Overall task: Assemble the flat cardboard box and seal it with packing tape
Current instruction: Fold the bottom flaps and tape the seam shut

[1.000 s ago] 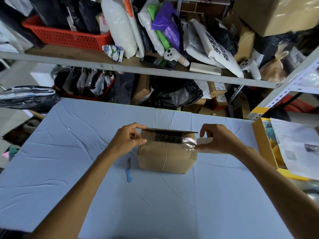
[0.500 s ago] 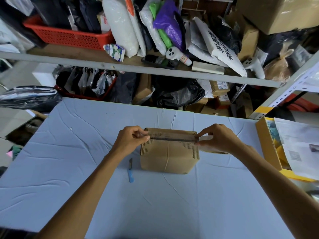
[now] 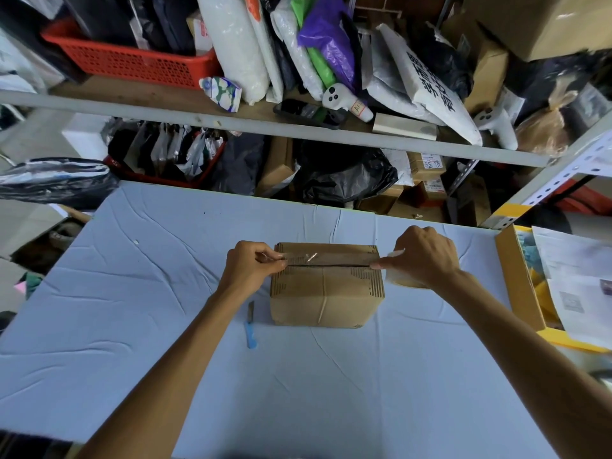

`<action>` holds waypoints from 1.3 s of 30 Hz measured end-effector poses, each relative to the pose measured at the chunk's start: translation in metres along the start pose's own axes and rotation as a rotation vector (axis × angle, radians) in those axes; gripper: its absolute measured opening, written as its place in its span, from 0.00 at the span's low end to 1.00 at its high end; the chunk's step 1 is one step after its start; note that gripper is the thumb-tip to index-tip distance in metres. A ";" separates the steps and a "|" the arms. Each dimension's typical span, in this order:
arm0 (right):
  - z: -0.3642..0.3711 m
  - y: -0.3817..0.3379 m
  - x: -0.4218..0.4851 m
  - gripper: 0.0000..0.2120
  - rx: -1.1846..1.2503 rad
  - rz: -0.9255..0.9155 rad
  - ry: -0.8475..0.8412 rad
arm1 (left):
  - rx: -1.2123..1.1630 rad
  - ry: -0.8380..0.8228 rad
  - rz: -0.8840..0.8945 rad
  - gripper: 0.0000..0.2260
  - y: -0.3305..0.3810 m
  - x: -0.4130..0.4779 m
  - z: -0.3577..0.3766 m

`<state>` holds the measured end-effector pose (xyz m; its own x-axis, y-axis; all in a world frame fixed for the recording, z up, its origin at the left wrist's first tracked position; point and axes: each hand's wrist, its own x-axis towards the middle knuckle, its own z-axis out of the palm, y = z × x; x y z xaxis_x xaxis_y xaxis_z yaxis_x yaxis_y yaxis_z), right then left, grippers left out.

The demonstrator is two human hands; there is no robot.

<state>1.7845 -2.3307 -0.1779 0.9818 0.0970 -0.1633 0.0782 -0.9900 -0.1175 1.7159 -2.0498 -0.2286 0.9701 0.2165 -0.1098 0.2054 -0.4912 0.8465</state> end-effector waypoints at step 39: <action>0.025 0.005 0.017 0.30 0.046 0.020 -0.072 | -0.776 0.077 -0.780 0.05 -0.009 0.001 0.018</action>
<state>1.7969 -2.3316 -0.2061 0.9680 0.0857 -0.2359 0.0488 -0.9862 -0.1580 1.7172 -2.0609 -0.2456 0.5930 0.3020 -0.7464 0.5944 0.4611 0.6588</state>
